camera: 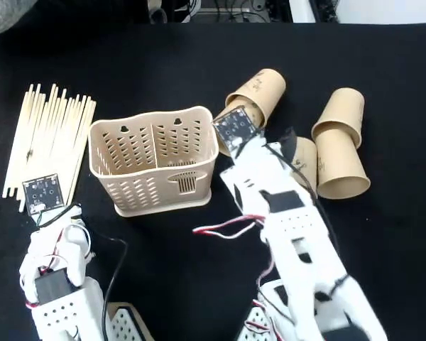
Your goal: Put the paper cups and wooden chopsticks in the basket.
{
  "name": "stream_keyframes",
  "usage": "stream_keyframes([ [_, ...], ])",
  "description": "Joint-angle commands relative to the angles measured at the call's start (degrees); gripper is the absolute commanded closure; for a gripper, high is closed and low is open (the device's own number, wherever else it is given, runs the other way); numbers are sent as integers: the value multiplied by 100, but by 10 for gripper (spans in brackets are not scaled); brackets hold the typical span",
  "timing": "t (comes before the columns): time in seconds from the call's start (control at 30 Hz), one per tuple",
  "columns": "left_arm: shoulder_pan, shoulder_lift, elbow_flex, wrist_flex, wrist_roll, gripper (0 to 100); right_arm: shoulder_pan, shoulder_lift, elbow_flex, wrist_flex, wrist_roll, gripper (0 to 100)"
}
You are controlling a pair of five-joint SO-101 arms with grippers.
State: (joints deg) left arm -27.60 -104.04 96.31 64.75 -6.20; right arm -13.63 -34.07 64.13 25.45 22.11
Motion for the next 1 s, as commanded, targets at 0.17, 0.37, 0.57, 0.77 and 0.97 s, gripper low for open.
stream_keyframes([
  [0.17, -57, -44, 110, -26, -70, 967, 141, 1895, -655, -2127, 88, 574],
  [0.37, -31, -44, 110, -26, -70, 967, 316, 2589, -602, -3543, 1371, 933],
  [0.57, -22, -44, 110, -26, -70, 967, 387, 1947, 171, -4422, 1459, 988],
  [0.77, -22, -44, 110, -26, -70, 967, 510, 558, 593, -3543, 1468, 987],
  [0.97, -22, -44, 110, -26, -70, 967, 510, -1112, 488, -1837, 1433, 987],
])
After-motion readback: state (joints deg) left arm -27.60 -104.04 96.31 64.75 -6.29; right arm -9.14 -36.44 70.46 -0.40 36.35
